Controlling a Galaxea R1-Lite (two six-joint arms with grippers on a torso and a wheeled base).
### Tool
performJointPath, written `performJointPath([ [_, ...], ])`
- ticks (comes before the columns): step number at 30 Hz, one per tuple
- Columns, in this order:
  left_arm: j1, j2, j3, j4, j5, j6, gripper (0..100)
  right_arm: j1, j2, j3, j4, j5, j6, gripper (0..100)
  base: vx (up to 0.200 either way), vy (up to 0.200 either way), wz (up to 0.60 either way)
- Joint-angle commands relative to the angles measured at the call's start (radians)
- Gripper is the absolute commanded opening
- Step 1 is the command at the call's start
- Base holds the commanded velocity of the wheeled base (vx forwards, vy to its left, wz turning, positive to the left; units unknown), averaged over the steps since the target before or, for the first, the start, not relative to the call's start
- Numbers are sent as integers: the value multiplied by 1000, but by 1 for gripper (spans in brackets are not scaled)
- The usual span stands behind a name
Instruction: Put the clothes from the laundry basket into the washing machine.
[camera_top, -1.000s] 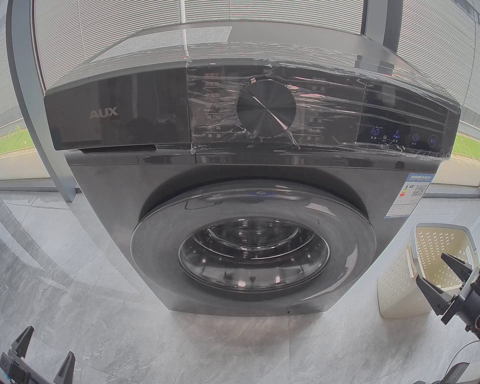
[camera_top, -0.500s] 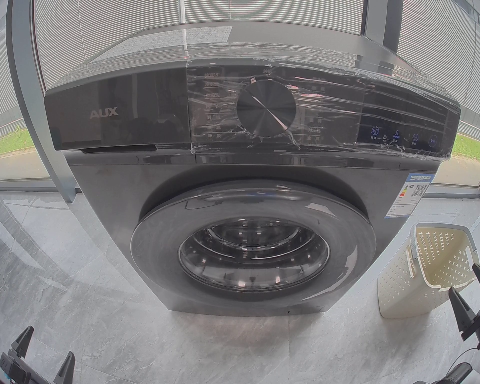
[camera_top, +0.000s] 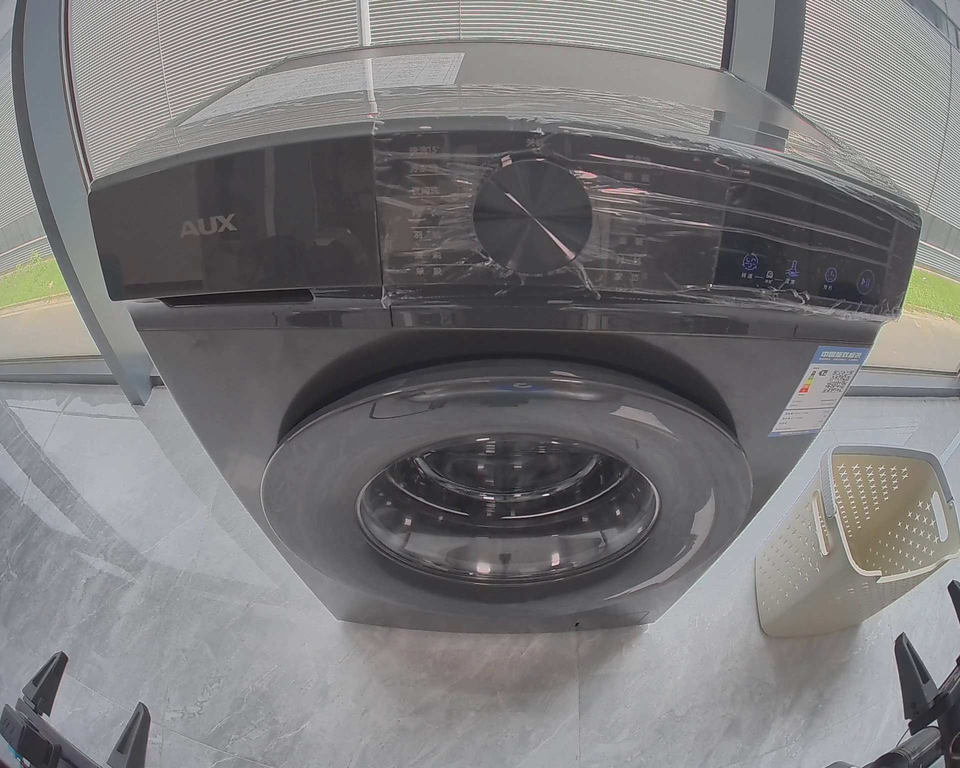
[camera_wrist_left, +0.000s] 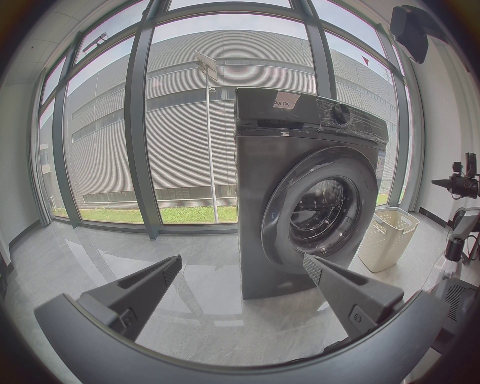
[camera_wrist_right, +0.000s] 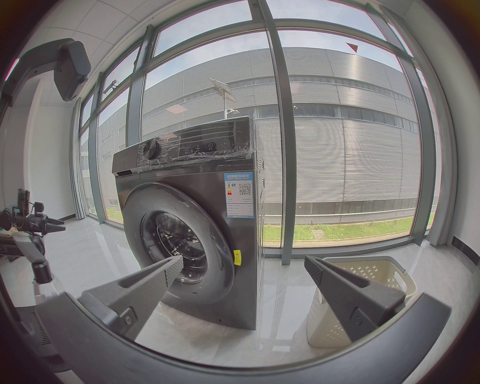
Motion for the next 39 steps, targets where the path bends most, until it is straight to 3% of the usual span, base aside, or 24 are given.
performJointPath([
  [1, 0, -16, 18, 0, 0, 1, 100, -5, -49, 18, 29, -18, -2, 100, 0, 0, 0],
  [3, 0, -16, 18, 0, 0, -1, 100, -5, -49, 18, 72, -68, -5, 100, 0, 0, 0],
  [6, 0, -16, 18, 0, 0, -1, 100, -5, -50, 18, 143, -229, -16, 100, 0, 0, 0],
  [8, 0, -16, 18, 0, 0, -2, 100, -5, -49, 18, 157, -289, -24, 100, 0, 0, 0],
  [10, 0, -16, 18, 0, 0, -2, 100, -5, -49, 18, 163, -292, -54, 100, 0, 0, 0],
  [17, 0, -16, 18, 0, 0, -1, 100, 1, -50, 18, 158, -292, -79, 100, 0, 0, 0],
  [21, 0, -16, 18, 0, 0, 1, 100, 79, -73, 18, 163, -289, -87, 100, 0, 0, 0],
  [27, 0, -16, 18, 0, 0, -1, 100, 95, -98, 18, 164, -299, -68, 100, 0, 0, 0],
  [31, 0, -16, 18, 0, 0, -2, 100, 85, -130, 13, 235, -299, 15, 100, 0, 0, 0],
  [39, 0, -16, 18, 0, 1, -7, 100, 81, -132, 18, 216, -299, -5, 100, 0, 0, 0],
])
